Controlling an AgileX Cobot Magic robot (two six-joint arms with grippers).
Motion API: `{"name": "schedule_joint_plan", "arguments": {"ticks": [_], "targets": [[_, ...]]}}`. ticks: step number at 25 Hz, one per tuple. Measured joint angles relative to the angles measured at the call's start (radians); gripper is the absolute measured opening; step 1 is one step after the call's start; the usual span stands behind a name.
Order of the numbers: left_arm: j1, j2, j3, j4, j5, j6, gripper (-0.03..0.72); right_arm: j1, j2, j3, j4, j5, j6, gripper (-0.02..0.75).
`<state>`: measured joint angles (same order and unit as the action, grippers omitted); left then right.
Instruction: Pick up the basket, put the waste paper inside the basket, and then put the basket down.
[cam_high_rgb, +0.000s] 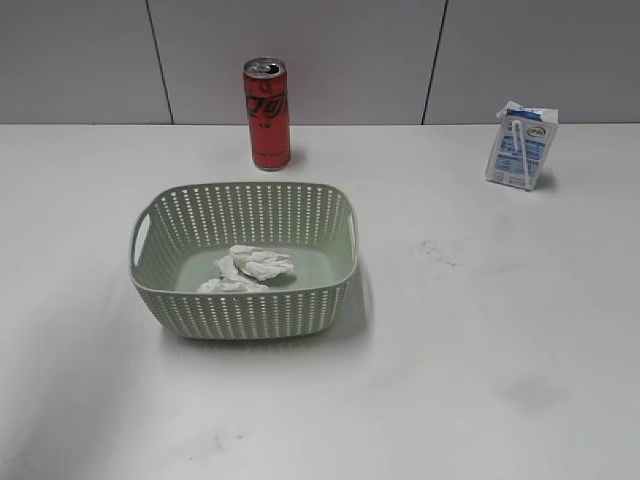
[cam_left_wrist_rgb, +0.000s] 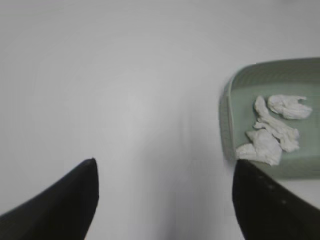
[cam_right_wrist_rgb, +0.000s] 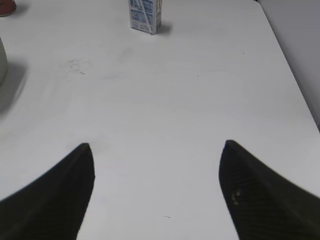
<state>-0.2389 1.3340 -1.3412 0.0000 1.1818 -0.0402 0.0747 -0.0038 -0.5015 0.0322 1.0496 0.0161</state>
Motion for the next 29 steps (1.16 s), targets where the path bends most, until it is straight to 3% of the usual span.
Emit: {"name": "schedule_joint_plan", "arguments": {"ticks": [8,17,22,29], "targets": [[-0.001,-0.457,0.369,-0.057,-0.060,0.026,0.583,0.000,0.000,0.000,0.000,0.000,0.002,0.587],[-0.001,-0.937,0.742,-0.061,-0.112,0.027,0.577,0.000,0.000,0.000,0.001,0.000,0.002,0.587],[-0.001,-1.159,0.843,-0.071,-0.100,0.027,0.577,0.000,0.000,0.000,0.001,0.000,0.003,0.587],[-0.001,-1.336,0.852,-0.073,-0.107,0.027,0.577,0.000,0.000,0.000,0.001,0.000,0.003,0.587]]}}
